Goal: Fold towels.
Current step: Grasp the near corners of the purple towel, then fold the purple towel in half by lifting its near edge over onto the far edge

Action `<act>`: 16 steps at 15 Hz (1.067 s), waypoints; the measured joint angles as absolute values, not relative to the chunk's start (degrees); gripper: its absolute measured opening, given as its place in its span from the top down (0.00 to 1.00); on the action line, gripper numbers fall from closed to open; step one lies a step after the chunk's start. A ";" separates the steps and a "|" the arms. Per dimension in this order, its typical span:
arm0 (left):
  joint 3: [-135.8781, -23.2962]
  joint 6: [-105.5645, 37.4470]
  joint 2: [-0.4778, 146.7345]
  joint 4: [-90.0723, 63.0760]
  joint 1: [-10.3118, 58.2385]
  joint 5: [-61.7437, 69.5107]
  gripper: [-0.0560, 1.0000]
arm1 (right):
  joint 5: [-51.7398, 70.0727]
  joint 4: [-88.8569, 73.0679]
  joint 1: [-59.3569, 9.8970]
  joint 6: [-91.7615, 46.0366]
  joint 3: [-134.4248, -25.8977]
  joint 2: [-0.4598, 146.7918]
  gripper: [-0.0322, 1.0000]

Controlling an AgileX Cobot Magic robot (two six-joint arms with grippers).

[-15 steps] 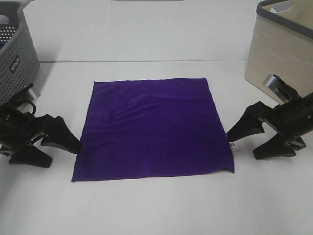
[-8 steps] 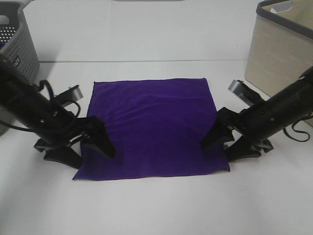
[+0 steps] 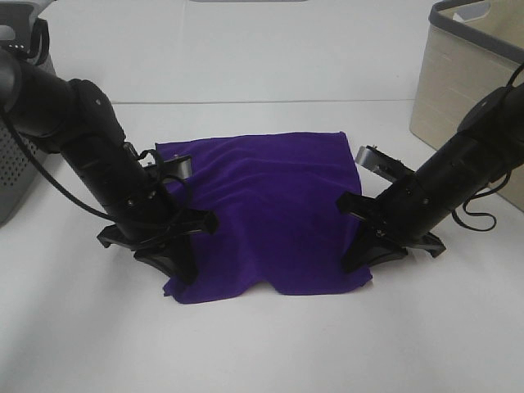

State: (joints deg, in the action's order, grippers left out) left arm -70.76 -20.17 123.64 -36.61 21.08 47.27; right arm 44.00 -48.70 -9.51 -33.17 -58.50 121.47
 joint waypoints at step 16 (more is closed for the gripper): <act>-92.48 -20.80 119.92 -24.24 17.07 33.86 0.95 | 42.00 -38.33 -9.74 -30.02 -99.41 122.96 0.94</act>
